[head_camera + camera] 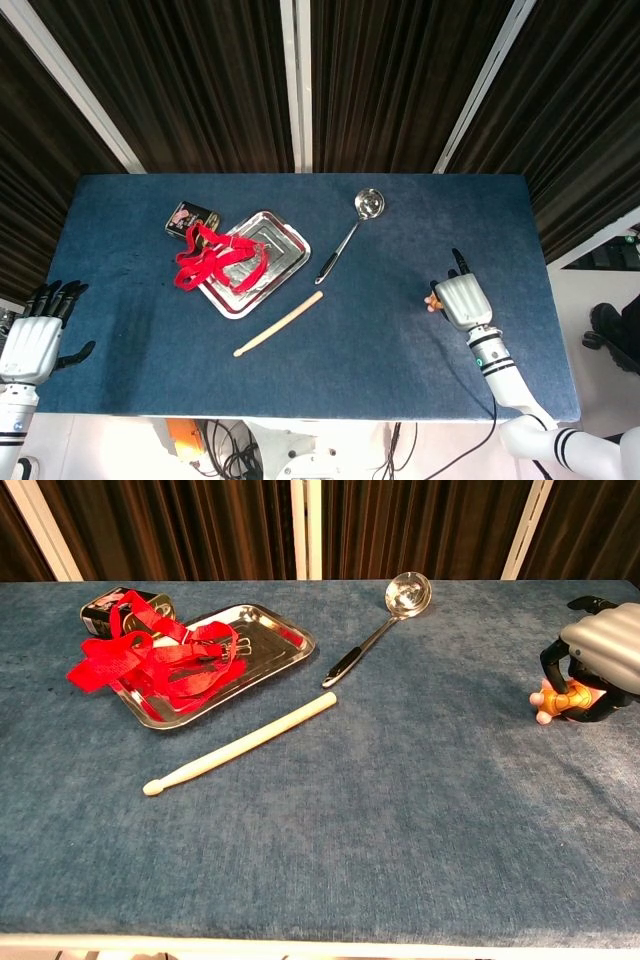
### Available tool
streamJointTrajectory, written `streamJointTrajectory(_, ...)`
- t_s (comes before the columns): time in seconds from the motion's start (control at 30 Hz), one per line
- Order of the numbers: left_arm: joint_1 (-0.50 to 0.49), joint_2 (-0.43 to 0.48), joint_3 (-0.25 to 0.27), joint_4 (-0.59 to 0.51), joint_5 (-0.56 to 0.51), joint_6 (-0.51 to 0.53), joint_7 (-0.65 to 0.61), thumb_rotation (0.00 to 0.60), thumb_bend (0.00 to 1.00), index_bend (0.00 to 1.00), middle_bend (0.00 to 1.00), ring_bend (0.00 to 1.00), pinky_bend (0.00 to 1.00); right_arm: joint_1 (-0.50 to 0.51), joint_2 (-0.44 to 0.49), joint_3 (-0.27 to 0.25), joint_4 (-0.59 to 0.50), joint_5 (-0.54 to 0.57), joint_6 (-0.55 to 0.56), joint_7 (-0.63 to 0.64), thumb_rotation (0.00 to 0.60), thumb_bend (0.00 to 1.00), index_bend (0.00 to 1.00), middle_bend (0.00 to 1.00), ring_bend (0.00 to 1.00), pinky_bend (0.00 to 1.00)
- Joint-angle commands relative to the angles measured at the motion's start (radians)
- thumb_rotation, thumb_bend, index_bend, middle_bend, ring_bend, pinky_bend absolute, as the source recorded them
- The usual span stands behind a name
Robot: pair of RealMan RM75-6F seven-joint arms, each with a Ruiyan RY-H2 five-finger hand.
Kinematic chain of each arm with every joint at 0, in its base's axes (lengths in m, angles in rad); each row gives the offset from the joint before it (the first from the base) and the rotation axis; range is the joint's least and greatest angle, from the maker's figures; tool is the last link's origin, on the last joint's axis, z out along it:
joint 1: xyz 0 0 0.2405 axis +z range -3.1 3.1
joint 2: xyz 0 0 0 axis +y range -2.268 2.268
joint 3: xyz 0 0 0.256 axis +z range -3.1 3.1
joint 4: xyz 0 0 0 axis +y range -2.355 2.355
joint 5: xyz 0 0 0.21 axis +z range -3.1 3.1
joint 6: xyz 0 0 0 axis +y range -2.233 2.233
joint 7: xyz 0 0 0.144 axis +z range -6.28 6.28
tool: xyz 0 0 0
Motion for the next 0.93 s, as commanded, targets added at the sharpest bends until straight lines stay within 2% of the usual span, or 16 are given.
streamJointTrajectory(0.03,0.000,0.001,0.000,-0.002,0.001,0.001,0.002,0.600,0.21,0.10,0.08,0.00,0.01,-0.002,0.005,-0.001,0.002,-0.009,0.002,0.016,0.600,0.31,0.95,0.87,0.44,0.00)
streamJointTrajectory(0.07,0.000,0.001,0.000,-0.003,0.001,0.001,0.003,0.600,0.21,0.10,0.08,0.00,0.01,-0.001,0.010,-0.004,-0.001,-0.008,-0.006,0.018,0.600,0.24,0.85,0.81,0.41,0.00)
streamJointTrajectory(0.1,0.000,0.001,0.000,-0.004,0.002,0.002,0.004,0.600,0.21,0.10,0.08,0.00,0.01,0.000,0.019,-0.007,-0.009,-0.005,-0.021,0.021,0.600,0.15,0.69,0.69,0.34,0.00)
streamJointTrajectory(0.13,0.000,0.002,0.000,-0.006,0.002,0.003,0.006,0.600,0.21,0.10,0.08,0.00,0.01,0.000,0.026,-0.007,-0.017,-0.001,-0.029,0.024,0.600,0.10,0.59,0.61,0.28,0.00)
streamJointTrajectory(0.17,0.000,0.002,0.000,-0.007,0.002,0.003,0.007,0.600,0.21,0.10,0.08,0.00,0.01,-0.001,0.032,-0.007,-0.025,0.003,-0.034,0.027,0.600,0.04,0.44,0.48,0.19,0.00)
streamJointTrajectory(0.2,0.000,0.003,0.000,-0.009,0.002,0.003,0.008,0.600,0.21,0.10,0.08,0.00,0.01,-0.002,0.039,-0.005,-0.036,0.007,-0.037,0.032,0.600,0.02,0.29,0.35,0.10,0.00)
streamJointTrajectory(0.23,0.000,0.004,-0.001,-0.011,0.002,0.003,0.010,0.600,0.21,0.10,0.08,0.00,0.01,-0.002,0.045,-0.001,-0.043,0.010,-0.038,0.038,0.600,0.01,0.19,0.26,0.05,0.00)
streamJointTrajectory(0.3,-0.001,0.006,-0.001,-0.015,0.001,0.001,0.012,0.600,0.21,0.10,0.08,0.00,0.01,-0.003,0.057,0.006,-0.061,0.008,-0.033,0.063,0.600,0.00,0.04,0.11,0.00,0.00)
streamJointTrajectory(0.37,-0.003,0.008,-0.002,-0.020,0.001,-0.001,0.015,0.600,0.21,0.10,0.08,0.00,0.01,-0.006,0.075,0.012,-0.083,0.007,-0.028,0.092,0.600,0.00,0.00,0.05,0.00,0.00)
streamJointTrajectory(0.43,-0.003,0.011,-0.003,-0.026,0.001,-0.001,0.018,0.600,0.21,0.10,0.08,0.00,0.01,-0.012,0.095,0.018,-0.109,0.011,-0.023,0.117,0.600,0.00,0.00,0.04,0.00,0.00)
streamJointTrajectory(0.63,-0.006,0.030,-0.009,-0.048,-0.004,-0.001,0.027,0.600,0.21,0.10,0.08,0.00,0.01,-0.051,0.202,0.021,-0.239,0.043,-0.012,0.161,0.600,0.00,0.00,0.03,0.00,0.00)
streamJointTrajectory(0.93,-0.002,0.038,-0.011,-0.041,-0.005,0.009,0.013,0.600,0.21,0.10,0.08,0.00,0.01,-0.179,0.341,-0.003,-0.372,0.019,0.170,0.161,0.600,0.00,0.00,0.00,0.00,0.00)
